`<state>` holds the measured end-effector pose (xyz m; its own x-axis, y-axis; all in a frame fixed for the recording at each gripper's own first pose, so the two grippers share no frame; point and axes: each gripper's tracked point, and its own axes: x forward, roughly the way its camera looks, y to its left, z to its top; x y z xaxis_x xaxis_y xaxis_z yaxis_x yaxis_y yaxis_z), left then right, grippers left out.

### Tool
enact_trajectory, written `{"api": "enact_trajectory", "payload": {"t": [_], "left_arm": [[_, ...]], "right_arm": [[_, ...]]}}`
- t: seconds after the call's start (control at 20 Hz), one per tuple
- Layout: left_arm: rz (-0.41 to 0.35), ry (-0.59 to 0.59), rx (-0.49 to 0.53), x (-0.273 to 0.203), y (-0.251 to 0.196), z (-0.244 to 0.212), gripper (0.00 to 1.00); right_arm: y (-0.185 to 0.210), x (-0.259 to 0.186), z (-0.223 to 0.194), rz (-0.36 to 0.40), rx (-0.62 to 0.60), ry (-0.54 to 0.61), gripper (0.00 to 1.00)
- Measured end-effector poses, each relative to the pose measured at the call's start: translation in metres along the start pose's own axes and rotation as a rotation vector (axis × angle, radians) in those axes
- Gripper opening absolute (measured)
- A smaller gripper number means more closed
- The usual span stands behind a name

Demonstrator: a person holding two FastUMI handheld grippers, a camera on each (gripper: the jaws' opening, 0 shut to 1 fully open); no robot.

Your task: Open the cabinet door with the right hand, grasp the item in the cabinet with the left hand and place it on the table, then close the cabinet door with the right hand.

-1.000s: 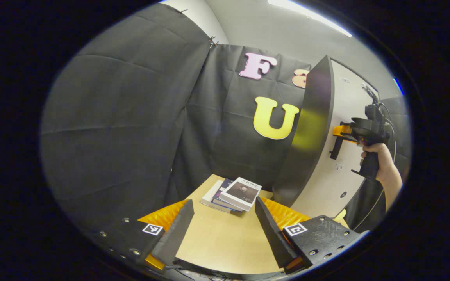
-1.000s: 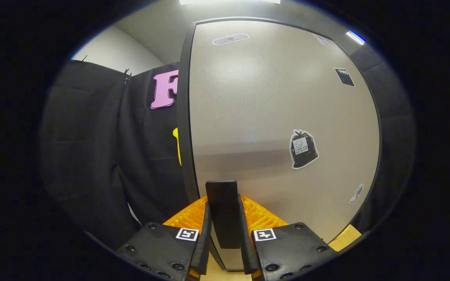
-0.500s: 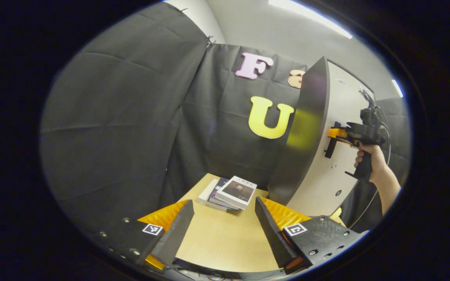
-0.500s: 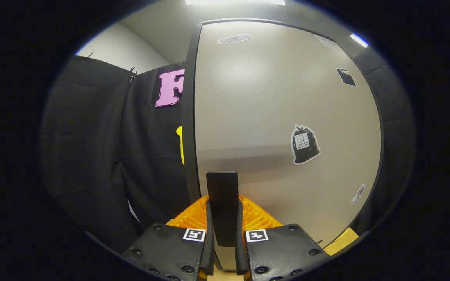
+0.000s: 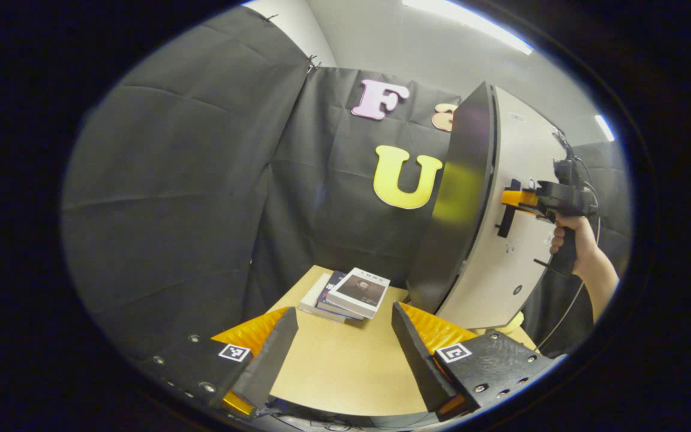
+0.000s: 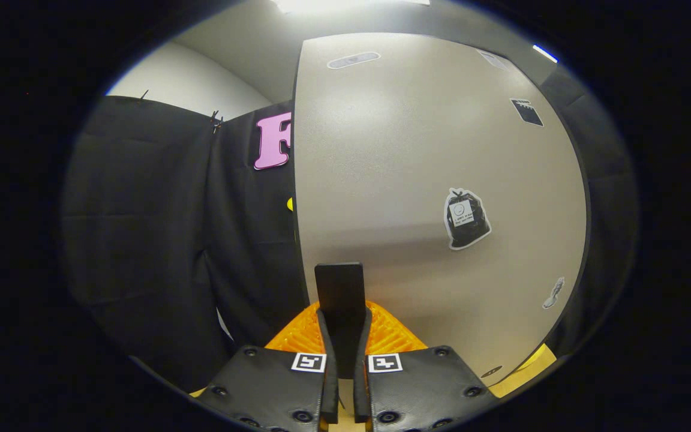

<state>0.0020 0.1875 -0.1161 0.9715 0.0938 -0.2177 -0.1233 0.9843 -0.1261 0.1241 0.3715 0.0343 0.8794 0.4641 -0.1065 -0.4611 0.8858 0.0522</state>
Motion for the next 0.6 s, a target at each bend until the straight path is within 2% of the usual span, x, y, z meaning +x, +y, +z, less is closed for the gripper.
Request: {"api": "enact_trajectory", "payload": {"t": [0.25, 0.6], "left_arm": [[-0.008, -0.013, -0.014, 0.003, -0.010, 0.007, 0.96], [-0.049, 0.007, -0.018, 0.004, -0.044, -0.004, 0.94]], "right_arm": [[0.007, -0.022, 0.004, 0.099, 0.034, 0.008, 0.11], [0.004, -0.040, 0.004, 0.130, 0.002, 0.046, 0.11]]}}
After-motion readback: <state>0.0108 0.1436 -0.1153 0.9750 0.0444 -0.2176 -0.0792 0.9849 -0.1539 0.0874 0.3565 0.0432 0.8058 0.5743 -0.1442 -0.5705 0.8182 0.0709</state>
